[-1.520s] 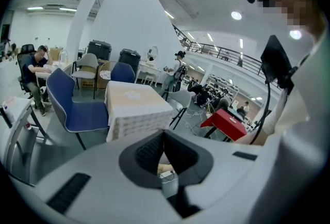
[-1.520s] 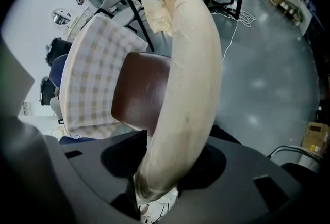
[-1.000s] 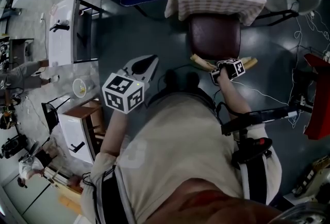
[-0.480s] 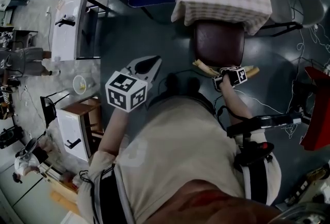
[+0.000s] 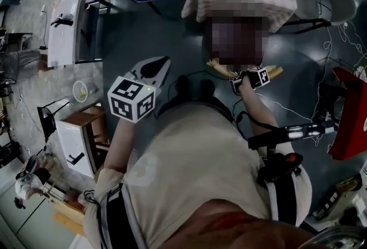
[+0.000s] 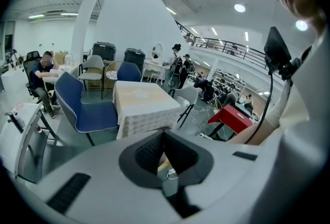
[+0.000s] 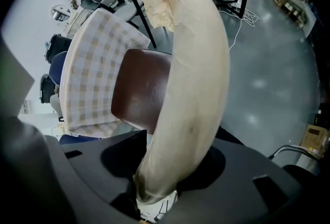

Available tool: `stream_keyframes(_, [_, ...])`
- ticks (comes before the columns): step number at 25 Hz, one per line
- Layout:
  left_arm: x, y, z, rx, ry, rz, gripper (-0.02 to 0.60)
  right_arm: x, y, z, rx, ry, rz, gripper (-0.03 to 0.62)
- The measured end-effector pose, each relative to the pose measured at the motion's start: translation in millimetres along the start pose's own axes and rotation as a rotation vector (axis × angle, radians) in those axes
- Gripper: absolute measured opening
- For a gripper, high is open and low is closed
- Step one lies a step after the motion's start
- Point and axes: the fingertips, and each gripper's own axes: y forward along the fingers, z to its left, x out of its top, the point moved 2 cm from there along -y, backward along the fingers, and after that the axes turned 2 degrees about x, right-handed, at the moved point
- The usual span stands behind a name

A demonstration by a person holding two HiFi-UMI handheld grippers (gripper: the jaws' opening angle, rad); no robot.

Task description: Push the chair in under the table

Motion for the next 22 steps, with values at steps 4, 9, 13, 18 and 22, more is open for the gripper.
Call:
stream_keyframes(4, [1.5,2.9,2.5,-0.003,0.0,-0.001,0.006,-0.4,0.1,-0.3,-0.005,0.007,-0.005,0.196])
stream_keyframes(9, [2.9,11.2,3.2,-0.022,0.006,0.01,0.006,0.4,0.5,-2.4,-0.012,0.017,-0.008,0.196])
stream_keyframes(13, [2.2,14.5,4.9,-0.036,0.013,0.016,0.006,0.9,1.0,-2.5,-0.011,0.022,-0.014,0.196])
stream_keyframes(18, [0.7,14.4,12.1,-0.046,0.015,0.03,0.006,0.6,0.2,-1.1,-0.015,0.033,-0.031,0.195])
stream_keyframes(22, [-2.4,11.6,24.1,-0.065,0.023,0.048,0.006,0.1,-0.7,1.7,-0.01,0.036,-0.053,0.195])
